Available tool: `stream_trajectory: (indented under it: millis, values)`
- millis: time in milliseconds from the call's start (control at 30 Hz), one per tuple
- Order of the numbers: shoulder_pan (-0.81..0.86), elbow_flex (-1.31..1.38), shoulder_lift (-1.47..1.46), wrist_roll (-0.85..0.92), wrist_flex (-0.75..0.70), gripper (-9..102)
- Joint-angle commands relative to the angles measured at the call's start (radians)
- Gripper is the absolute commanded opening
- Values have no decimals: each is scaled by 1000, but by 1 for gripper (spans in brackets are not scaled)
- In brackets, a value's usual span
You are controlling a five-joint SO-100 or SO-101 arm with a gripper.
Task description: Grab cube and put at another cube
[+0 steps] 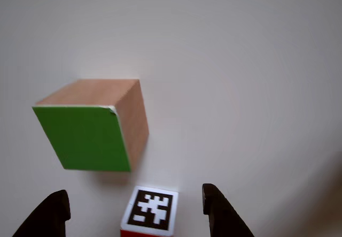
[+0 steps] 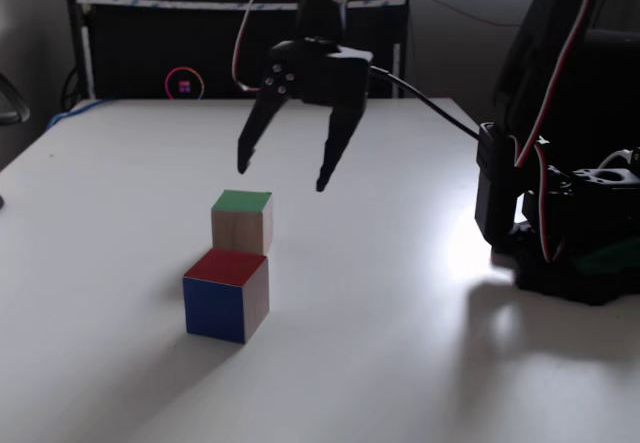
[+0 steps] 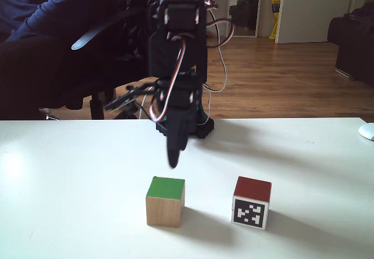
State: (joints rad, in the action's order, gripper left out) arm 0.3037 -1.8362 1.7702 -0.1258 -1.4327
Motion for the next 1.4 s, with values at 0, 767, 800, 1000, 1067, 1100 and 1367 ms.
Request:
stream_trajectory:
  millis: [0, 767, 800, 1000, 1067, 1100, 1367]
  values:
    - [31, 92, -38, 8, -5, 39]
    - [14, 282, -202, 83, -63, 41]
    - [15, 282, -207, 91, -63, 41]
    - [31, 285, -252, 118, -35, 41]
    - [34, 295, -275, 121, -25, 41]
    - [37, 301, -287, 121, -21, 41]
    - [43, 337, -344, 124, -20, 40]
